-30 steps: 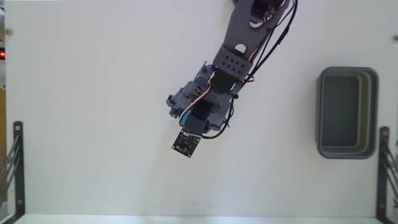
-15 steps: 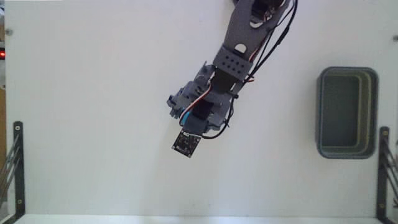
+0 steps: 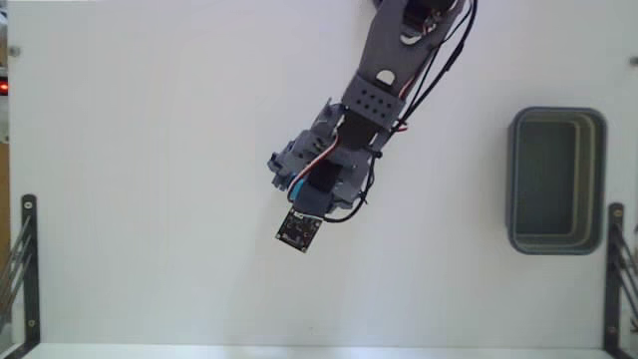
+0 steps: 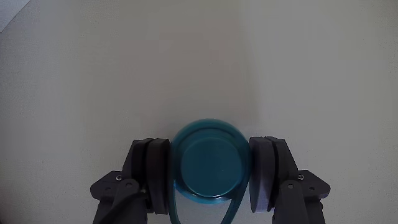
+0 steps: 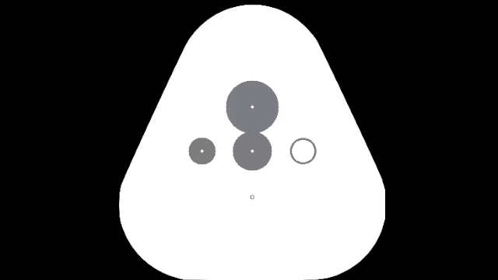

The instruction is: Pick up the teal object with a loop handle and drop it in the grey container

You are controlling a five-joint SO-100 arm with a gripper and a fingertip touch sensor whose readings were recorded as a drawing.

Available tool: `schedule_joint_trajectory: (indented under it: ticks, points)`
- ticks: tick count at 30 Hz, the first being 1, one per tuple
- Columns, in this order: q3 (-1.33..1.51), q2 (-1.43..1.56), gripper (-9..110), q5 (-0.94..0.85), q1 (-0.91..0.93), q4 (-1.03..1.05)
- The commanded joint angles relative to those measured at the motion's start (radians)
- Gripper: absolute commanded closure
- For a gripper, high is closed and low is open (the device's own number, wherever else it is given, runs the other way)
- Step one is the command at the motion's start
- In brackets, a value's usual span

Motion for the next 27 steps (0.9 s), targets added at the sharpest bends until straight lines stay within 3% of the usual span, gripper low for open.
schedule_joint_trajectory:
  ticks: [1, 27]
  points:
    - [0.001, 0.035, 34, 0.005, 0.014, -0.016]
    - [-0.025, 0.044, 35, 0.005, 0.014, 0.018]
